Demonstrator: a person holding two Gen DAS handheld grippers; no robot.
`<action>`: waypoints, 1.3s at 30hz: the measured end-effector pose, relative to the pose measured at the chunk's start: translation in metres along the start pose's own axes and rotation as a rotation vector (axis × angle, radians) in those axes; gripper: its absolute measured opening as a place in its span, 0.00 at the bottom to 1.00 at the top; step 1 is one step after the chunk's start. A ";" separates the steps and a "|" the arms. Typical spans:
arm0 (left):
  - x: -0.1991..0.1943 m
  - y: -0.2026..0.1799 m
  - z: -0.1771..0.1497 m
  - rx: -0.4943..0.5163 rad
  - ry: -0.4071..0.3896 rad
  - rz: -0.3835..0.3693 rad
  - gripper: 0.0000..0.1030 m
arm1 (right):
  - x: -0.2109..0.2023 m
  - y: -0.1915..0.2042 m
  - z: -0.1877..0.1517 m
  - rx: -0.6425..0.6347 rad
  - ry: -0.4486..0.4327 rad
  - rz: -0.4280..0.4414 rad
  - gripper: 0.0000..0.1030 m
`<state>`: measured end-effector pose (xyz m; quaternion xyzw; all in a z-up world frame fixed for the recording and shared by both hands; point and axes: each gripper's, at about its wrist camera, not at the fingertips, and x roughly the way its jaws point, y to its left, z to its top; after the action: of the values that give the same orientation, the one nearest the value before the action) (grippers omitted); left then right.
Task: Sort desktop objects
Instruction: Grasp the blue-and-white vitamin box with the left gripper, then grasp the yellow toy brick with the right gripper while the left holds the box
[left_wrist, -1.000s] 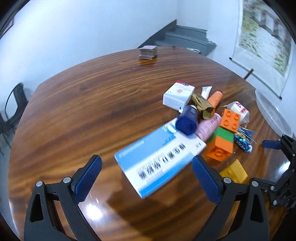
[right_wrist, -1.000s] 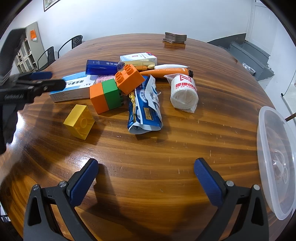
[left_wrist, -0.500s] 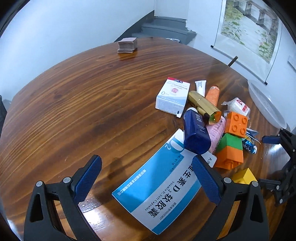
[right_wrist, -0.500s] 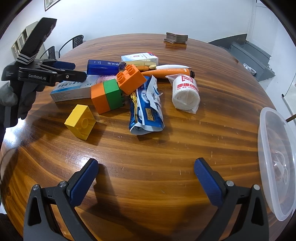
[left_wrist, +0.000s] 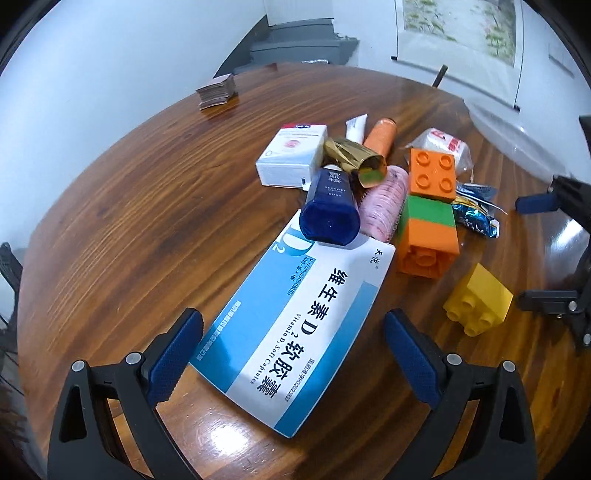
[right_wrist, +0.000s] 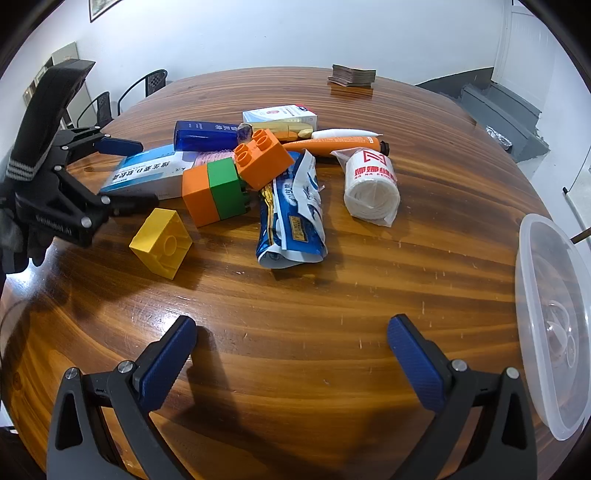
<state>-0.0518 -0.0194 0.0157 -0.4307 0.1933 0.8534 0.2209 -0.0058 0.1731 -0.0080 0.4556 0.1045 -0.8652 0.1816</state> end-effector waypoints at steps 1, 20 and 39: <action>0.001 0.000 0.000 -0.001 0.001 0.002 0.97 | 0.000 0.000 0.000 -0.001 0.000 0.001 1.00; -0.023 -0.031 -0.028 -0.197 -0.056 0.160 0.78 | -0.011 0.001 -0.002 0.055 -0.066 0.155 0.87; -0.062 -0.013 -0.069 -0.492 -0.161 0.214 0.70 | 0.002 0.058 0.035 0.057 -0.067 0.210 0.53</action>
<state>0.0326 -0.0579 0.0264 -0.3793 0.0064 0.9247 0.0329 -0.0089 0.1079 0.0094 0.4399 0.0257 -0.8587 0.2616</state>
